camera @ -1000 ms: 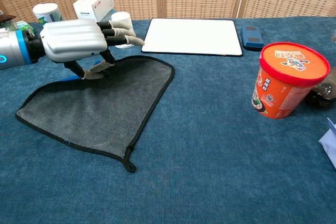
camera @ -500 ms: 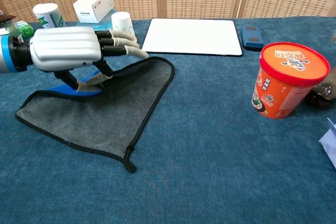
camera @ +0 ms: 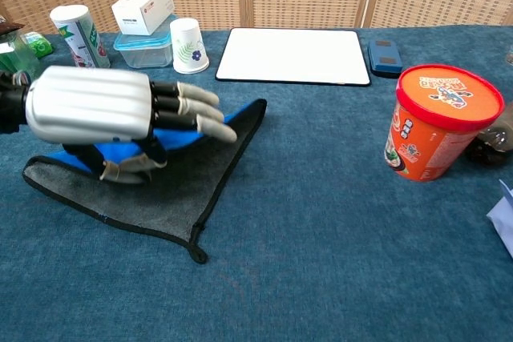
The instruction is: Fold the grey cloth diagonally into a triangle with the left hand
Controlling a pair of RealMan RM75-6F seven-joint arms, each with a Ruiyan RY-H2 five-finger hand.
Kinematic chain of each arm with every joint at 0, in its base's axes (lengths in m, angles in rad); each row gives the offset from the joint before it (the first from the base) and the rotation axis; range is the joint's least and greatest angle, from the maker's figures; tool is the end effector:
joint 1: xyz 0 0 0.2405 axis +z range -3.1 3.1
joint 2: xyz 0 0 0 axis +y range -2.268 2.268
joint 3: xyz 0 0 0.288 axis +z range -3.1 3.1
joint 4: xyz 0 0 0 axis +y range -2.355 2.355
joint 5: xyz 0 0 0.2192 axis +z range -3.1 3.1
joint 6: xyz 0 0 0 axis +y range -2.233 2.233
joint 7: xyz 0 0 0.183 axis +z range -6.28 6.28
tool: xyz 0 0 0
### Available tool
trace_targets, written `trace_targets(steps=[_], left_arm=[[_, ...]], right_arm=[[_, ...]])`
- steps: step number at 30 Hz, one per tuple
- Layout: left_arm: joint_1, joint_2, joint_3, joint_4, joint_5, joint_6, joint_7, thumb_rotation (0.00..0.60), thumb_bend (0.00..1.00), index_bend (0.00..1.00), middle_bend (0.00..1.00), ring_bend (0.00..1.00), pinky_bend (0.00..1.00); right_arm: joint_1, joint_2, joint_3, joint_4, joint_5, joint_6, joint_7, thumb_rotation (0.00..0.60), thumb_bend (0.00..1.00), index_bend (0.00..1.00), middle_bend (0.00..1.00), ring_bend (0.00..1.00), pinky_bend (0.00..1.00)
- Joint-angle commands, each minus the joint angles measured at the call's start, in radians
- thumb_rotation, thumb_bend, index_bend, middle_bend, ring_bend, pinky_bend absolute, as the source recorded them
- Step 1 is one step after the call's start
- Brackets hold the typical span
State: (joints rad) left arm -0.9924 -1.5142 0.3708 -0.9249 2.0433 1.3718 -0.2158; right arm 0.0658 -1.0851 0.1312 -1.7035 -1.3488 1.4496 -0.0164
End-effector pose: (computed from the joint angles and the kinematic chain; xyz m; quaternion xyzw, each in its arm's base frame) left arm -0.1667 0.3599 -0.0315 -0.9284 0.0330 -0.3509 0.1179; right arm -0.3494 -0.2311 0.1847 0.5291 -0.4271 0.3871 0.6227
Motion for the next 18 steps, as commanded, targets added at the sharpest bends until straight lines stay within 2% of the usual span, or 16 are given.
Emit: trace_targets(steps=[1, 8, 18], left_arm=[[-0.03, 0.035, 0.01, -0.067, 0.038, -0.043, 0.048, 0.6, 0.46, 0.75, 0.0, 0.0, 0.06], [-0.045, 0.044, 0.003, -0.105, 0.061, -0.074, 0.079, 0.6, 0.46, 0.75, 0.0, 0.0, 0.06], [-0.043, 0.013, 0.006, -0.095, 0.099, -0.083, 0.075, 0.6, 0.46, 0.75, 0.0, 0.0, 0.06]], right_arm=[[0.0, 0.0, 0.0, -0.001, -0.001, 0.001, 0.001, 0.6, 0.0, 0.13, 0.0, 0.0, 0.0], [0.002, 0.0, -0.003, 0.0, -0.003, -0.003, 0.001, 0.6, 0.0, 0.13, 0.0, 0.0, 0.0], [0.003, 0.0, -0.003, 0.0, -0.001, -0.005, 0.002, 0.6, 0.0, 0.13, 0.0, 0.0, 0.0]])
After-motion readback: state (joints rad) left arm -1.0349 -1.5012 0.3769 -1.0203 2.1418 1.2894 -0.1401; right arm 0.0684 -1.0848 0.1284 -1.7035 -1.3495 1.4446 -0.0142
